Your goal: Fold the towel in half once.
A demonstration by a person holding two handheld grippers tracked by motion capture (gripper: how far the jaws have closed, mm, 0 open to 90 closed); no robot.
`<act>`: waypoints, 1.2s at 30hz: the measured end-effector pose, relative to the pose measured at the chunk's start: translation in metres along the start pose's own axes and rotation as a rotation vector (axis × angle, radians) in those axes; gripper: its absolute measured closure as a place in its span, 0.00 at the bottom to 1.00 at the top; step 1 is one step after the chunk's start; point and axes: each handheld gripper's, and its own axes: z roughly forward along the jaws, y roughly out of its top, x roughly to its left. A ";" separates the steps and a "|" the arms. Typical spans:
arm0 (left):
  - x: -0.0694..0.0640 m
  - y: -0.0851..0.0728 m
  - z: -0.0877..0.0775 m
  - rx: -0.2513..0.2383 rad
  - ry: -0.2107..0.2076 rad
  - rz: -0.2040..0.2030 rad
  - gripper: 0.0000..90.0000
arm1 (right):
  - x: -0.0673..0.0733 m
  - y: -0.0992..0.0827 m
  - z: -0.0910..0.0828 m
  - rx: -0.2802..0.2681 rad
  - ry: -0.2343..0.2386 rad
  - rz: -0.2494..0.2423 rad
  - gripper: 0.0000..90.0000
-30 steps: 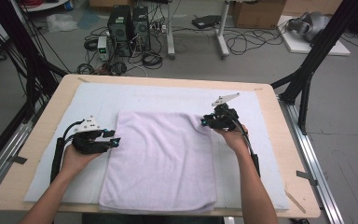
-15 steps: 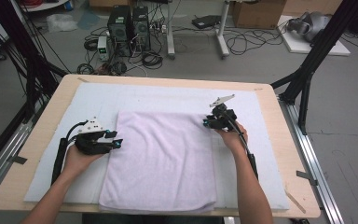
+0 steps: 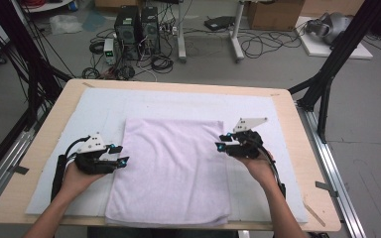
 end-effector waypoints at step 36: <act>0.044 0.034 0.019 -0.022 0.024 -0.132 0.46 | -0.027 0.024 0.020 -0.042 0.048 0.027 0.40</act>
